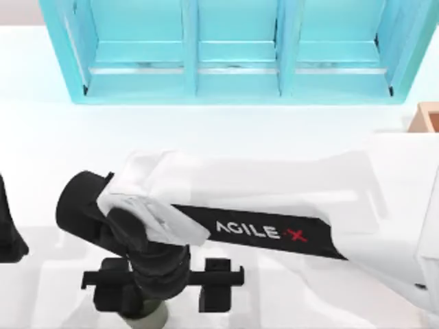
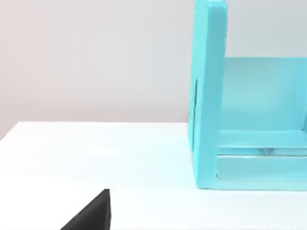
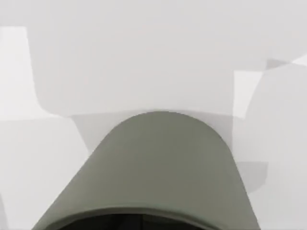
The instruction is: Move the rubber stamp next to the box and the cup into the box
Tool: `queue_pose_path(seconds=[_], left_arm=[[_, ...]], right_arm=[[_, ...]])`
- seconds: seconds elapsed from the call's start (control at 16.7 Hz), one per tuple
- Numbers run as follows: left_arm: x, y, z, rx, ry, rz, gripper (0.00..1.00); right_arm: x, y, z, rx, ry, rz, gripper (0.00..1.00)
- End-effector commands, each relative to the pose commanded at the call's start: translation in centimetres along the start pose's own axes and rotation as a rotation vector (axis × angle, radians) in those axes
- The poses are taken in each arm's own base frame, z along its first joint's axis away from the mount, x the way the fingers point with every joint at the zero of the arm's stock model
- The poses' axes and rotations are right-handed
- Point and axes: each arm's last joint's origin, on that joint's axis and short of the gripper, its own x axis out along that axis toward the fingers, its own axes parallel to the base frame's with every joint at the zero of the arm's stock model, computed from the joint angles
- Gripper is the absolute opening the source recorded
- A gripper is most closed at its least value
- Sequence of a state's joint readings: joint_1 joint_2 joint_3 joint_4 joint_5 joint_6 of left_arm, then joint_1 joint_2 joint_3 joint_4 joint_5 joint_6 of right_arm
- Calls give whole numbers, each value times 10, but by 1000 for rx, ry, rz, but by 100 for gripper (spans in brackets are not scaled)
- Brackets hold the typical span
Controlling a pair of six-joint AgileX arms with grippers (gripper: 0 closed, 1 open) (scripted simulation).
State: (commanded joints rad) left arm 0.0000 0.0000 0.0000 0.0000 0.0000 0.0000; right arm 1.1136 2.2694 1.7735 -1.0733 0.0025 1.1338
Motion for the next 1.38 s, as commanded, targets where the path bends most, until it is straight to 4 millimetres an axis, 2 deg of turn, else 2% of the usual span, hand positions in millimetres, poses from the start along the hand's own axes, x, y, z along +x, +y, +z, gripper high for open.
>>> queue_pose_path(seconds=[0.48,1.08,1.2,1.38], left_arm=[[0,0,0,0,0,0,100],[0,0,0,0,0,0,100],[0,0,0,0,0,0,100],[0,0,0,0,0,0,100]], right_arm=[[0,0,0,0,0,0,2],[-1,-1,1,2,0,0,0],[-12,-9,2,-4,0,2,0],[-49,-37,5,-3,-9,17,0]])
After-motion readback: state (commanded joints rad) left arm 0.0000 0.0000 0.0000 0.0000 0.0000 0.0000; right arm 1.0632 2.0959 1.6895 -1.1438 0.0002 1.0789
